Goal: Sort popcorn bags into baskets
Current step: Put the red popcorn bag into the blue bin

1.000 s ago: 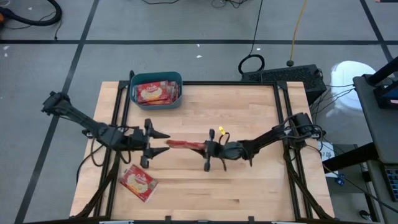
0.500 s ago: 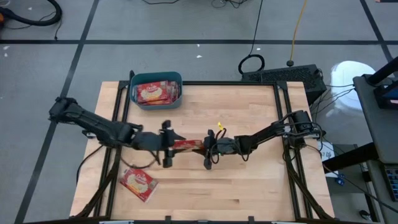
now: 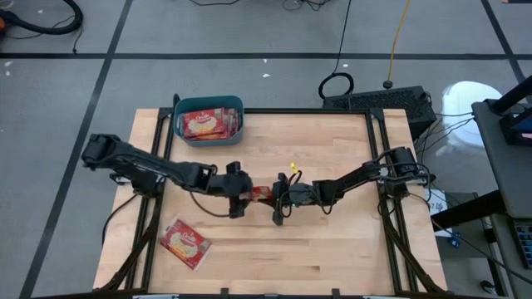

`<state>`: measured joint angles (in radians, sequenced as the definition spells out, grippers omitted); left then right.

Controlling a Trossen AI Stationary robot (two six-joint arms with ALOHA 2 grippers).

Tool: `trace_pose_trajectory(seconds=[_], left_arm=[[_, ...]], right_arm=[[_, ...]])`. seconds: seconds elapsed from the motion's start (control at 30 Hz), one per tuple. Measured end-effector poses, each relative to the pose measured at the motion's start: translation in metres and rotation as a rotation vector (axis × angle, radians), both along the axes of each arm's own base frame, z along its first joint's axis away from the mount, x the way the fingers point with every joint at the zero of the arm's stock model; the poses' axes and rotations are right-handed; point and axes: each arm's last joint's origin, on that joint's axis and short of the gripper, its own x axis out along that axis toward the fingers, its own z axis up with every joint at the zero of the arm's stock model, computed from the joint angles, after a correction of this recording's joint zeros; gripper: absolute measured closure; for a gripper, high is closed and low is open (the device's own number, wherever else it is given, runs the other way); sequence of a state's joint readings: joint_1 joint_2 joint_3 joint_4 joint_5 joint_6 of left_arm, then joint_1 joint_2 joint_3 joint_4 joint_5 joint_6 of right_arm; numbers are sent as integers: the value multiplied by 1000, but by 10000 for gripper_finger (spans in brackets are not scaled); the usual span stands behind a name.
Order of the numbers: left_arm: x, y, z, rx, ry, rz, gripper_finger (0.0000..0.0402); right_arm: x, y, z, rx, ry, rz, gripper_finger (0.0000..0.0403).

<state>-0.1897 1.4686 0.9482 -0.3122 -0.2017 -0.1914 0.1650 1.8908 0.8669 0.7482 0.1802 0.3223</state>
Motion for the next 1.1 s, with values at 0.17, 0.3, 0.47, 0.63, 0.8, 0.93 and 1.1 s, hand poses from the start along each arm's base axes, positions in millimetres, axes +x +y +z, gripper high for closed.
trace_pose_trajectory(seconds=[0.17, 0.3, 0.47, 0.63, 0.8, 0.93, 1.1], left_arm=[[2, 7, -1, -17, 4, 6, 152], [2, 8, -1, -53, 16, -45, 186], [3, 6, -4, -99, 32, -129, 242], [4, 7, -6, -104, 42, -130, 290], [6, 14, -9, -106, 58, -108, 333], [6, 18, -9, -98, 59, -113, 375], [6, 20, -9, -107, 61, -146, 379]], right_arm=[[-1, 0, -3, -1, 36, -2, 376], [-2, 0, -5, -6, 53, -2, 376], [-2, 0, -5, -25, 55, 9, 376], [-2, 0, -5, -32, 52, 12, 376], [-2, 0, -4, -35, 50, 9, 376], [-2, 0, -4, -51, 51, 13, 376], [-2, 0, -4, -53, 44, 14, 362]])
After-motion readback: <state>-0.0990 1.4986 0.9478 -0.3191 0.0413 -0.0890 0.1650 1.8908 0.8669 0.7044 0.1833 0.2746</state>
